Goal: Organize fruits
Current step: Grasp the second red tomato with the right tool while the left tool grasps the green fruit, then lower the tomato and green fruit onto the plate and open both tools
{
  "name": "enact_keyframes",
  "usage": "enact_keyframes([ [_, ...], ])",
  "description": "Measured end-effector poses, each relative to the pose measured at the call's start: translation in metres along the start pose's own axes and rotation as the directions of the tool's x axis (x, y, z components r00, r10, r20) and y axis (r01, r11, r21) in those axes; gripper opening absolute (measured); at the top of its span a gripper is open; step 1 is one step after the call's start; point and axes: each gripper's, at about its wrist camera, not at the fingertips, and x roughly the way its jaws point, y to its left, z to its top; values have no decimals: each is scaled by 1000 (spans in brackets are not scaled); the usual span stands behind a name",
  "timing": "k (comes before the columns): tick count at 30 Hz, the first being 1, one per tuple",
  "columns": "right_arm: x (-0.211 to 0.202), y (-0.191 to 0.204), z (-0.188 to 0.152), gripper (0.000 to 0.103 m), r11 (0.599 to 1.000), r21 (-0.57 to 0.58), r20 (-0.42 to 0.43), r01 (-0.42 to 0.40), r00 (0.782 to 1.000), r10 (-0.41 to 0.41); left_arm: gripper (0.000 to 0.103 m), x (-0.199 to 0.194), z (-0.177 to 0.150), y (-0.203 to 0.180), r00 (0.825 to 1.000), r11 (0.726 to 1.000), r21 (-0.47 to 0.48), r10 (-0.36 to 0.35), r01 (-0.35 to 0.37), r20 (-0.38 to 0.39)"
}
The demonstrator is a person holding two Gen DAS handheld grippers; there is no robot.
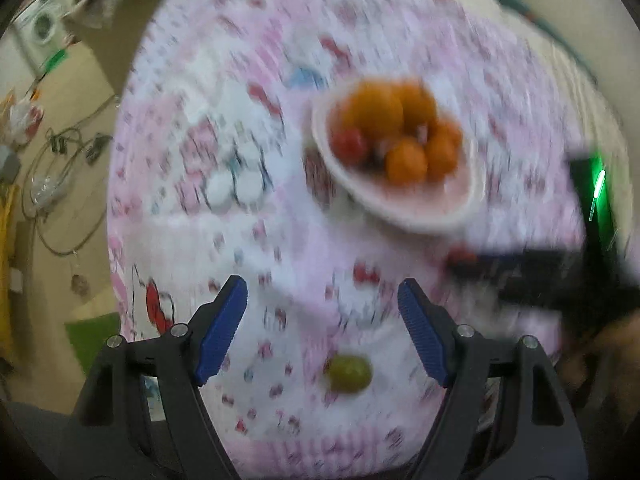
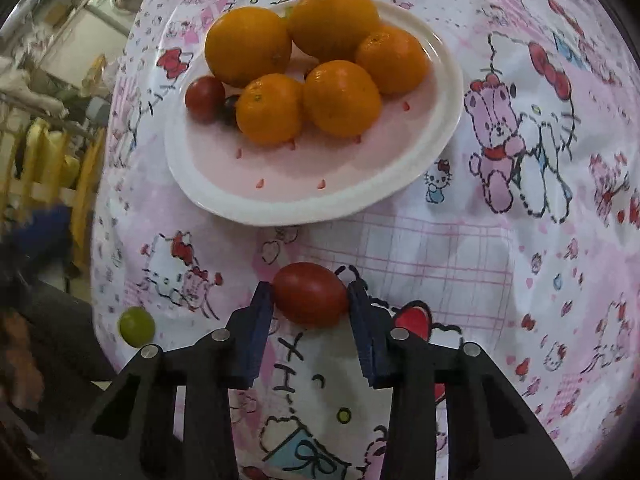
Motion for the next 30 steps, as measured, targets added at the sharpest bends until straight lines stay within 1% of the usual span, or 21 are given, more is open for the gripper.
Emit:
enact_keyframes([
  [2,-8,-4,1,40,1000,18,18,-17,1000,17,75,10,-10,-7,998,999,50,19,-16,-60],
  [4,-17,-10,1,40,998,40,39,-41,998,39,75,20,-22,-12,992,997,75,-17,27,-123],
  [6,-26,-17,1,40,997,60,63,-55,997,51,74,25,-29,-16,988,995,82,-45,57,-145],
  [8,-32,-23,1,40,995,75,78,-62,995,56,64,26,-32,-20,986,992,104,-53,70,-155],
  [9,-35,-26,1,40,995,83,84,-62,995,55,53,28,-33,-23,985,990,126,-46,67,-166],
  [10,-37,-29,1,40,994,88,89,-60,995,52,45,30,-34,-26,983,987,144,-40,66,-179],
  [12,-42,-37,-2,40,994,93,92,-54,995,46,43,33,-35,-27,979,987,143,-49,78,-197],
  [13,-43,-39,-3,40,994,99,94,-53,995,44,38,33,-34,-30,978,985,146,-58,88,-202],
  [14,-45,-42,-4,40,993,104,96,-53,994,43,37,34,-34,-32,977,984,153,-59,91,-206],
  [15,-46,-44,-5,40,993,107,98,-52,994,41,33,34,-34,-34,978,983,164,-45,79,-202],
  [16,-48,-46,-6,40,992,111,100,-51,994,40,24,33,-33,-35,981,983,174,-32,66,-190],
  [17,-49,-47,-8,40,992,115,102,-52,994,40,23,32,-32,-37,982,982,175,-30,64,-187],
  [22,-48,-43,1,40,990,124,115,-63,992,49,22,26,-25,-34,984,984,153,-66,93,-168],
  [25,-57,-43,5,40,988,126,143,-88,987,70,22,13,-17,-32,992,985,153,-63,79,-109],
  [27,-62,-42,8,40,986,128,166,-108,982,86,22,3,-7,-30,994,987,135,-81,91,-76],
  [30,-74,-44,14,40,983,130,210,-132,972,103,23,-4,11,-26,994,989,103,-98,103,-47],
])
